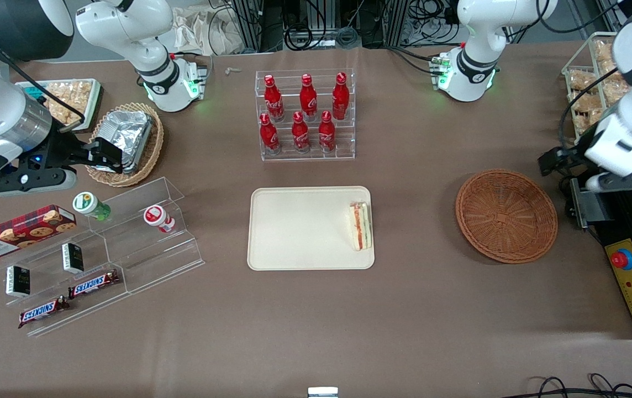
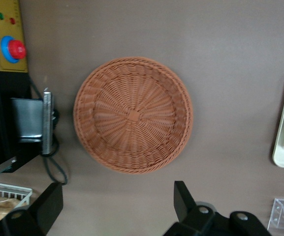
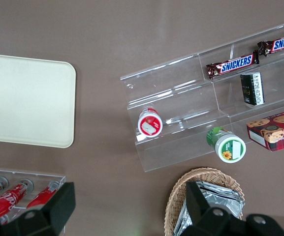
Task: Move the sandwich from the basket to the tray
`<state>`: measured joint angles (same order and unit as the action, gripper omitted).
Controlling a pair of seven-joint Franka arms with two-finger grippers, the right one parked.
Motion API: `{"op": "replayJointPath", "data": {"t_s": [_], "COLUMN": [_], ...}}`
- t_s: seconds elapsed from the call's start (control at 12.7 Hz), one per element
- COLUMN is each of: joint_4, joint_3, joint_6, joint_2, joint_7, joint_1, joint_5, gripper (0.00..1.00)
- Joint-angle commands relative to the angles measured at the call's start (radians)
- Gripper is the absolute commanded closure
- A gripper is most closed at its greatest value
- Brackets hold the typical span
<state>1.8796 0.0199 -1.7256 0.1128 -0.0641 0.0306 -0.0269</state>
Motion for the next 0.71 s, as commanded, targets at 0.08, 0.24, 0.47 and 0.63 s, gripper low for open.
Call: {"op": "replayJointPath", "data": {"t_s": [0.08, 0.24, 0.47, 0.63], "joint_4": [-0.107, -0.235, -0.312, -0.312], "joint_3": [-0.034, -0.031, -0.031, -0.031], "joint_6": [0.078, 0.161, 0.195, 0.195], "joint_2": [-0.043, -0.137, -0.189, -0.191], "joint_7": [0.038, 0.061, 0.119, 0.124], "joint_1": [-0.026, -0.02, -0.015, -0.014], "joint_5": [0.004, 0.01, 0.01, 0.012], "gripper": [0.0, 0.0, 0.0, 0.0]}}
